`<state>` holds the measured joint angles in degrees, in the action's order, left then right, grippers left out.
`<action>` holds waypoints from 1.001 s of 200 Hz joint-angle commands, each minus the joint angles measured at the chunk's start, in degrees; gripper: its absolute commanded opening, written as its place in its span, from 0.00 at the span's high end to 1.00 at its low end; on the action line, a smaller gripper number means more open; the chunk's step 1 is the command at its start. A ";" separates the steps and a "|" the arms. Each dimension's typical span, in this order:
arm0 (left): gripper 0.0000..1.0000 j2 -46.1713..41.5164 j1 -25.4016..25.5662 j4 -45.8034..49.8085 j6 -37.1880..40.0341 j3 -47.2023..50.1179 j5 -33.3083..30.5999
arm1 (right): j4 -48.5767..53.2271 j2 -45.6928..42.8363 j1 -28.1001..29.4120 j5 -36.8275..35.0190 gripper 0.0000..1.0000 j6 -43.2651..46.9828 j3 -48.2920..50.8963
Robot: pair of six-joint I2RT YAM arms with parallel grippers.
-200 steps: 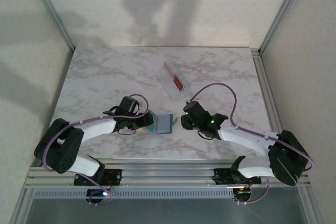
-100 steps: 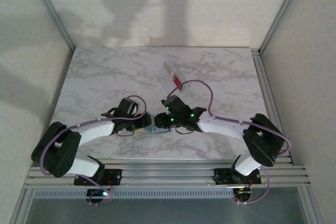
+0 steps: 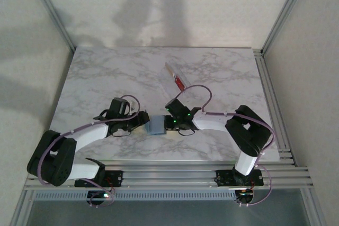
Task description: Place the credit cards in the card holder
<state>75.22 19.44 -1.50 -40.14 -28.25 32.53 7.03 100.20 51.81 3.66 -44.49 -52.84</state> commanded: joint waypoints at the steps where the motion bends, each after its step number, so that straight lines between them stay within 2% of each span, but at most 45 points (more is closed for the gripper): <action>1: 0.42 -2.66 -0.63 -3.68 -1.87 1.06 4.29 | 0.45 1.02 0.48 -2.21 0.87 -0.75 0.64; 25: 0.65 -2.45 -0.47 0.54 0.52 -1.92 3.53 | 2.72 0.53 1.28 -4.58 0.89 -0.26 0.28; 71: 0.89 1.90 1.26 10.67 5.59 -6.67 -3.63 | 6.69 -1.53 1.30 -9.02 0.93 -1.04 0.45; 90: 0.93 3.75 2.82 10.94 6.61 -6.43 -7.81 | 8.47 -3.35 1.23 -10.87 0.87 0.14 0.11; 108: 1.00 5.61 3.87 8.38 7.01 -6.52 -4.70 | 9.96 -4.77 0.98 -11.33 0.79 1.77 -0.24; 123: 1.00 6.08 5.57 7.43 7.05 -7.53 -3.36 | 11.20 -5.68 0.30 -10.25 0.70 2.18 -0.63; 162: 1.00 8.72 7.60 4.20 6.15 -9.23 1.50 | 15.50 -8.23 -1.59 -10.14 0.69 1.75 -1.92; 200: 1.00 10.59 8.16 3.96 6.74 -8.34 -1.70 | 18.10 -7.79 -2.85 -13.45 0.64 3.18 -1.04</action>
<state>83.26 26.57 0.51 -34.26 -37.12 30.41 22.79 92.97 49.76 -7.07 -42.54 -53.10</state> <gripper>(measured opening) 0.033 0.353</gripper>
